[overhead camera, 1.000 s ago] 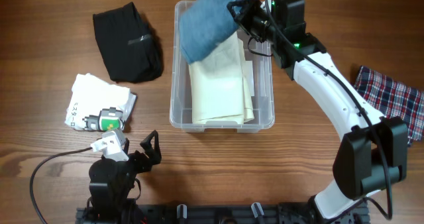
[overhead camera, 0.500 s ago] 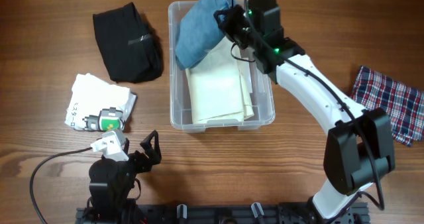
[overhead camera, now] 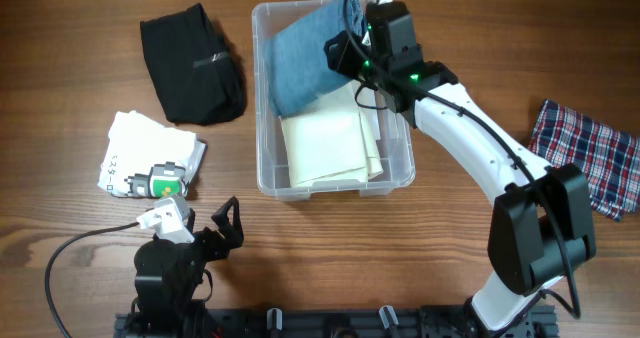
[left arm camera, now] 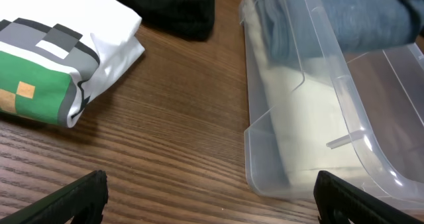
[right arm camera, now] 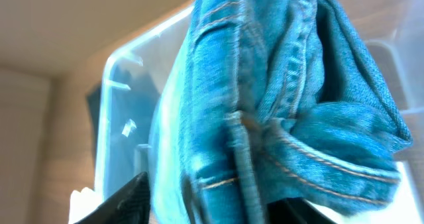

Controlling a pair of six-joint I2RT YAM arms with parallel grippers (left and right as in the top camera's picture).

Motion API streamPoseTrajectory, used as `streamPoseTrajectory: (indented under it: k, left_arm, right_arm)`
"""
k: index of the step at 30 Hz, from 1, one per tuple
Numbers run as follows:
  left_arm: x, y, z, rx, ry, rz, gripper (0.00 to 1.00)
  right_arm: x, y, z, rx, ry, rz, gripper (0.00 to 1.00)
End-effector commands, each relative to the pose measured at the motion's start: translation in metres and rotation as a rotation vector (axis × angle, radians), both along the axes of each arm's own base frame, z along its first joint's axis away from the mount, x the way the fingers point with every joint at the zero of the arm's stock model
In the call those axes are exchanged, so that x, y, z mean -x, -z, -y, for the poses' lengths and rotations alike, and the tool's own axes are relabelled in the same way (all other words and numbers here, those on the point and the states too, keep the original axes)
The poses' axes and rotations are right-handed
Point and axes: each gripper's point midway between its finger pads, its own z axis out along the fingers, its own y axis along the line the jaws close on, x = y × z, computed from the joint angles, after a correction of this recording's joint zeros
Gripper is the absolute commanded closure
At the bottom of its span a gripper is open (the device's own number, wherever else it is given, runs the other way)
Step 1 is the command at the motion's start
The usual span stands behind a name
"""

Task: Pack container
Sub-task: 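Lift the jeans with the right gripper and lower them into the bin, then press the jeans flat in the bin's upper half with the right gripper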

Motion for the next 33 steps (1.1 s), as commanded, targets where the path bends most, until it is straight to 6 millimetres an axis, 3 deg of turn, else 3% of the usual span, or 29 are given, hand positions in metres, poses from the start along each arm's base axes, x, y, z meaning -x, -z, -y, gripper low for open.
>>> streamPoseTrajectory:
  k: [1, 3, 6, 13, 15, 17, 20, 22, 25, 33]
  left_arm:
    - [0.0, -0.001, 0.001, 0.007, 0.003, 0.009, 0.0]
    - [0.0, -0.001, 0.001, 0.007, 0.003, 0.009, 0.0]
    - [0.0, -0.001, 0.001, 0.007, 0.003, 0.009, 0.0]
    - [0.0, -0.001, 0.001, 0.007, 0.003, 0.009, 0.0]
    - [0.0, -0.001, 0.001, 0.008, 0.003, 0.009, 0.0]
    - [0.0, -0.001, 0.001, 0.007, 0.003, 0.009, 0.0]
    - [0.0, -0.001, 0.001, 0.007, 0.003, 0.009, 0.0]
    - [0.0, -0.001, 0.001, 0.007, 0.003, 0.009, 0.0]
    - [0.0, -0.001, 0.001, 0.007, 0.003, 0.009, 0.0]
    - [0.0, -0.001, 0.001, 0.007, 0.003, 0.009, 0.0]
  right_arm:
    - [0.002, 0.006, 0.004, 0.2, -0.116, 0.074, 0.32]
    - [0.003, 0.006, 0.02, 0.298, -0.123, 0.083, 0.27]
    - [0.001, -0.013, 0.035, 0.406, -0.118, 0.141, 0.23]
    - [0.007, -0.078, 0.049, 0.454, -0.096, 0.287, 0.25]
    - [0.012, -0.095, 0.049, 0.461, -0.108, 0.332, 0.29]
    - [0.013, -0.098, 0.047, 0.461, -0.118, 0.341, 0.4]
    - [0.012, -0.091, 0.046, 0.472, -0.126, 0.329, 0.96]
    - [0.01, -0.087, 0.045, 0.474, -0.128, 0.324, 0.96]
    - [0.001, -0.064, 0.042, 0.488, -0.137, 0.29, 0.96]
    - [0.005, 0.033, 0.029, 0.526, -0.284, 0.086, 0.96]
